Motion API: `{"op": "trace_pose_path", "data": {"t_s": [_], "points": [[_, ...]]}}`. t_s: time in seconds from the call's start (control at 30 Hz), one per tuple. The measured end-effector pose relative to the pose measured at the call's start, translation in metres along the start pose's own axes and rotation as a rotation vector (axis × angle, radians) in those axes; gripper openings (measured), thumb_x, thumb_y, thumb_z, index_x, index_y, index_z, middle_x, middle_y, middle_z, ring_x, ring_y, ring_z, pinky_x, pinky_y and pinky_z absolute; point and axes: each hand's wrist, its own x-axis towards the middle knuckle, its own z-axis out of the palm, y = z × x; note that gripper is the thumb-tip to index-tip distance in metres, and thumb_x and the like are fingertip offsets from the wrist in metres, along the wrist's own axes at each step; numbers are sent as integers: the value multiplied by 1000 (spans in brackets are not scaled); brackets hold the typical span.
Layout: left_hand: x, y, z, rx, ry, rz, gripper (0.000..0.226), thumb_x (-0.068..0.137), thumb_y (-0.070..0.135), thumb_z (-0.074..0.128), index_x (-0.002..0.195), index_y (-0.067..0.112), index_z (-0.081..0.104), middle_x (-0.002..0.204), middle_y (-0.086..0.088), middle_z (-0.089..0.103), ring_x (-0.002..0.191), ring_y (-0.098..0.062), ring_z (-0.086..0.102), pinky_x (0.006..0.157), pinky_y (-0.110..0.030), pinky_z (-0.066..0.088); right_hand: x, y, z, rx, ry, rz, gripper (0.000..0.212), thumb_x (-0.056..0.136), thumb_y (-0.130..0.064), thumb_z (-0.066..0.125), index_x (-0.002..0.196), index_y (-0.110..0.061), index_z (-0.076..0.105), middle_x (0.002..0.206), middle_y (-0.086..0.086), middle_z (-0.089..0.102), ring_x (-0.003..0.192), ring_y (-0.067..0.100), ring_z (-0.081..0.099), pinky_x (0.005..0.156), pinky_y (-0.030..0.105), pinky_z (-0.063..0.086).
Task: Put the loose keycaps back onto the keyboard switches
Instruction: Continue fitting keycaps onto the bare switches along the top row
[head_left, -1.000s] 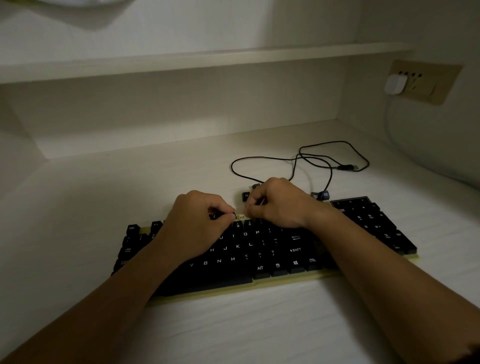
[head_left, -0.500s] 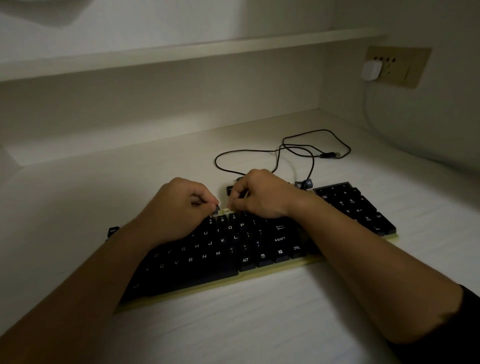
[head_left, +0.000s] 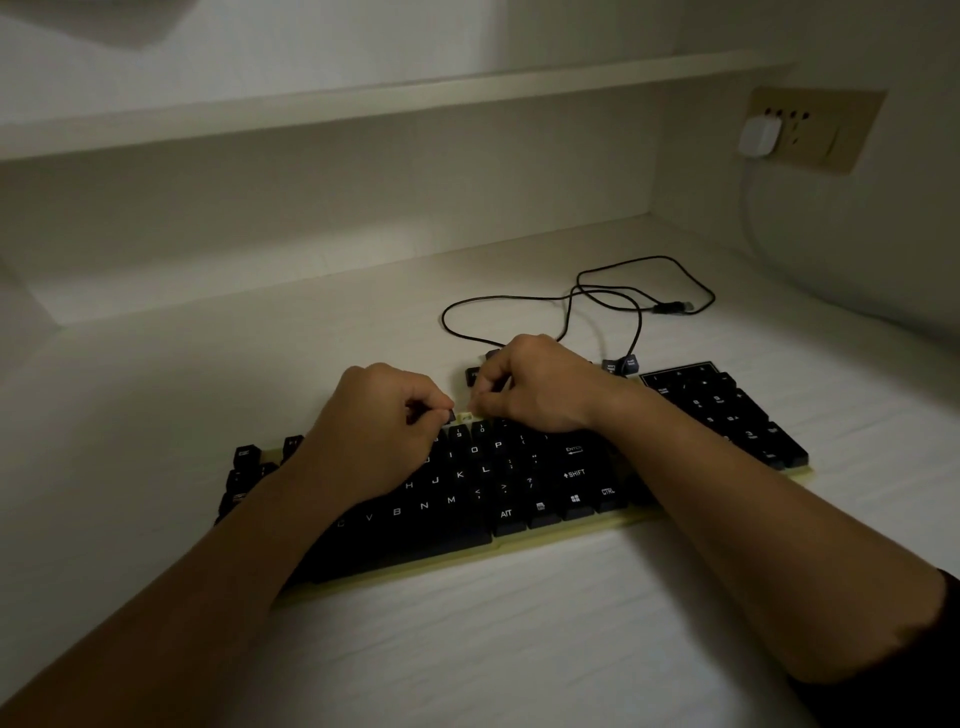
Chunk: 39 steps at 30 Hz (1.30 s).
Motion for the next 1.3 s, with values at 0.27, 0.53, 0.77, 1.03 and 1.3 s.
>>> {"op": "trace_pose_path", "data": {"t_s": [0.27,0.53,0.77,1.03,1.3], "points": [[-5,2,2,10,41,86,13,80,18,66,84,15,79,79,1,77,68,-15,71,71,-38,59,0,-1,0,-4,1,5,13,89,-27,71,82,-20,78,85,-7,74,80,5,67,73,20,51],[-11,3,4,71,37,140,21,85,24,58,84,13,76,78,1,77,67,-17,71,71,-39,57,-1,-1,-2,-4,-4,-2,12,89,-27,70,82,-21,78,90,-5,76,84,8,68,82,29,56],[-11,3,3,62,51,148,16,81,22,64,81,14,78,82,3,78,73,-15,73,77,-40,58,-1,-1,-1,4,-3,-5,11,88,-26,71,81,-23,78,88,-7,76,84,7,68,82,29,56],[-10,0,5,-26,96,62,4,79,14,76,81,16,79,87,5,77,82,-5,71,84,-28,57,-1,0,0,-12,8,-8,12,88,-26,71,83,-19,79,87,-6,76,82,6,68,76,23,54],[-9,0,6,-63,74,28,8,78,10,76,83,15,80,87,4,77,82,-1,70,83,-12,52,0,0,-1,-8,2,-15,11,88,-23,71,81,-18,79,83,-8,74,78,5,67,73,21,54]]}}
